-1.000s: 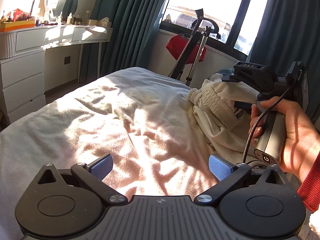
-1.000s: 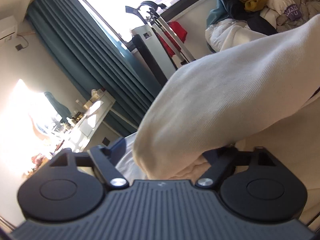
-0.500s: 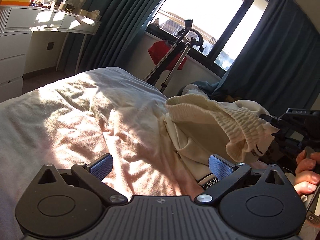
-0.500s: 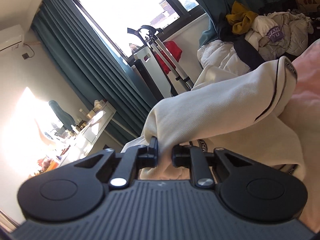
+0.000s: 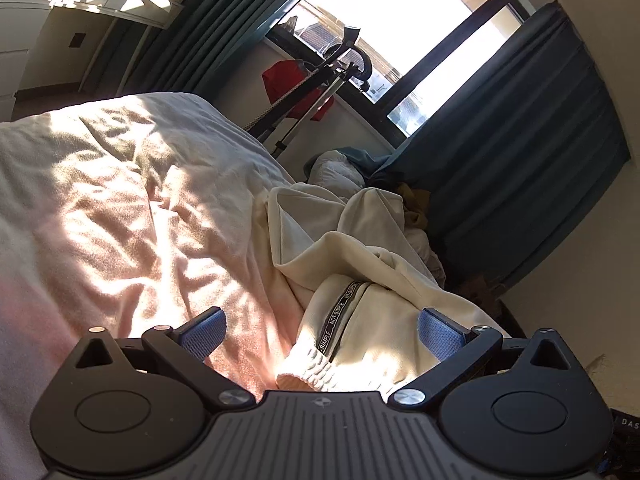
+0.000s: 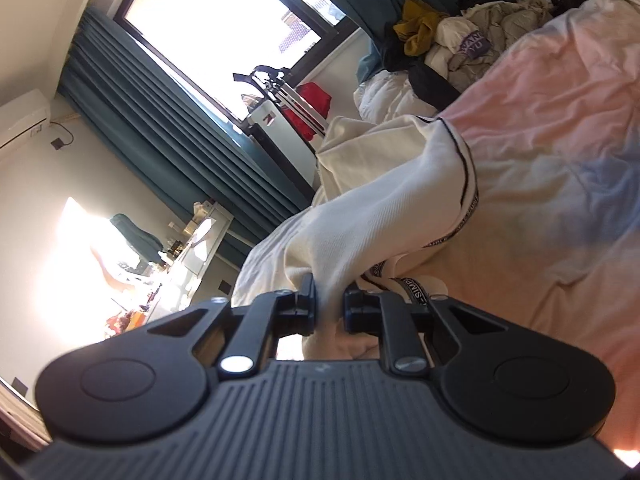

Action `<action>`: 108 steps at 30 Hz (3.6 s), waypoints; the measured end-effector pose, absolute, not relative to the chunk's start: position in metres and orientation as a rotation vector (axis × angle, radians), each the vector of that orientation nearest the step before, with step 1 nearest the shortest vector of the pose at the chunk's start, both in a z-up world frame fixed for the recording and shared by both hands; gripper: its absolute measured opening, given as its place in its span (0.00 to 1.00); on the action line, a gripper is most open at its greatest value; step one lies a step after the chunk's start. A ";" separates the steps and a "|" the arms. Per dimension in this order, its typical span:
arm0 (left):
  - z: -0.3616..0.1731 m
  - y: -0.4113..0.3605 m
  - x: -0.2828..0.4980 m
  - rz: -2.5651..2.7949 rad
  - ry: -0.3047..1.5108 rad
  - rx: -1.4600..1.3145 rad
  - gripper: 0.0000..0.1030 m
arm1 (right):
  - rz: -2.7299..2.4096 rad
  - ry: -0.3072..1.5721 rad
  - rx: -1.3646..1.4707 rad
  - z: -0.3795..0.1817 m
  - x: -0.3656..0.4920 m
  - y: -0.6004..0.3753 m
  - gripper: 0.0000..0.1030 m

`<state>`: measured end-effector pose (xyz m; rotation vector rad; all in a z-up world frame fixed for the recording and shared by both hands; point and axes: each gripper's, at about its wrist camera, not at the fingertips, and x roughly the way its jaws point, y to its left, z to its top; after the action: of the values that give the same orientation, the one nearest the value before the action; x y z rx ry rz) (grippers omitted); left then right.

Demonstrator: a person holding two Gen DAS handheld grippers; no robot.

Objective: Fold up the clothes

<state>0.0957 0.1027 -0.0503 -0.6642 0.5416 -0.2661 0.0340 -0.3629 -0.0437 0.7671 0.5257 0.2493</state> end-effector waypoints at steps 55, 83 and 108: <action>0.003 0.119 0.136 -0.286 0.464 -0.510 0.13 | 0.436 0.774 0.698 -0.085 0.011 -0.287 0.13; -0.040 0.325 0.115 0.047 0.552 -0.498 0.17 | 0.839 0.979 0.518 -0.098 0.056 -0.063 0.20; 0.041 0.070 0.081 -0.203 0.524 -0.157 0.79 | 0.316 0.676 0.265 -0.084 0.005 -0.307 0.82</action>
<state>0.0810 0.0704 0.0407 -0.1571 0.5240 -0.2028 0.0051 -0.3072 -0.0842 0.2654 0.6759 0.3159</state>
